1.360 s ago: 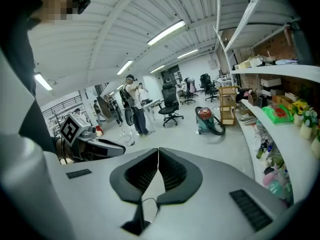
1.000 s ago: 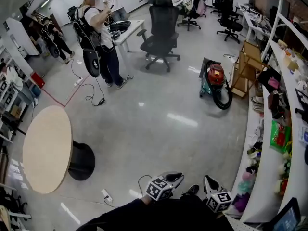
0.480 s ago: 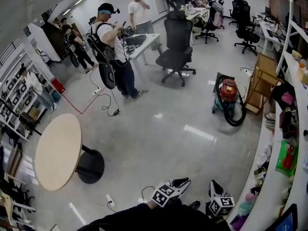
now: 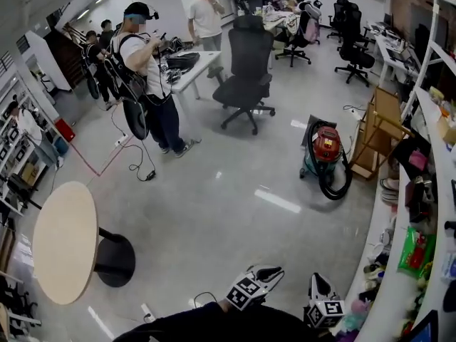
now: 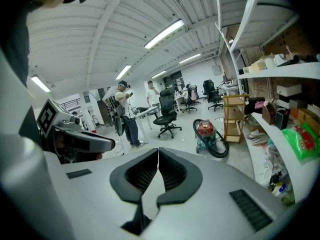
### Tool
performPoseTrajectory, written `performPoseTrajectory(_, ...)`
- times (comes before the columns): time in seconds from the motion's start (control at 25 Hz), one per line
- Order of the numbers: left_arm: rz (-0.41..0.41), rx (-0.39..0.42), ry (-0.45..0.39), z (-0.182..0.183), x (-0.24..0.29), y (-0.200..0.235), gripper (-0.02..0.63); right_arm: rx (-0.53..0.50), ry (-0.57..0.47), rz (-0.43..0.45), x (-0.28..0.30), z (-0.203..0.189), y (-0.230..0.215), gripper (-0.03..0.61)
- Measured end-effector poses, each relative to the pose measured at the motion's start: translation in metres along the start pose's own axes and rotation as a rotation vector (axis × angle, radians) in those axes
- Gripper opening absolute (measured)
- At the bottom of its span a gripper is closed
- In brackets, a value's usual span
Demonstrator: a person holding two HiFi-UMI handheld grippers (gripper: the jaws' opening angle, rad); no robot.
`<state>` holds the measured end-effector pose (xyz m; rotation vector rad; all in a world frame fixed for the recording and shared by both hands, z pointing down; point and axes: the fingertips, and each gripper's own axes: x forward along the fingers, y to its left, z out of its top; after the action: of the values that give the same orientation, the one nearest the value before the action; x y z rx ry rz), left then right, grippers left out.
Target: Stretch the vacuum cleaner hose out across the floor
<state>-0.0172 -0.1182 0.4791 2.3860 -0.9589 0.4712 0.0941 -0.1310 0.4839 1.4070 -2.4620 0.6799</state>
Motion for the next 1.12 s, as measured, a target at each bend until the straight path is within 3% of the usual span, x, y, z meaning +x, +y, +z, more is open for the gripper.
performPoseTrajectory(0.2, -0.086, 0.043, -0.043, 0.060, 0.023, 0.067, 0.061, -0.045, -0.012, -0.073, 0.059, 0.056, -0.001, 0.015)
performPoseTrajectory(0.36, -0.127, 0.040, -0.037, 0.081, 0.028, 0.121, 0.061, -0.043, 0.007, -0.065, 0.104, 0.071, 0.011, 0.015)
performPoseTrajectory(0.6, -0.085, -0.040, -0.015, 0.084, 0.036, 0.195, 0.061, -0.055, 0.046, -0.056, 0.160, 0.089, 0.008, 0.015)
performPoseTrajectory(0.84, -0.031, -0.073, -0.014, 0.112, 0.061, 0.235, 0.061, -0.038, 0.062, 0.024, 0.217, 0.104, -0.009, 0.015)
performPoseTrajectory(1.12, 0.114, -0.070, -0.036, 0.172, 0.101, 0.261, 0.061, -0.076, 0.016, 0.150, 0.285, 0.175, -0.061, 0.015)
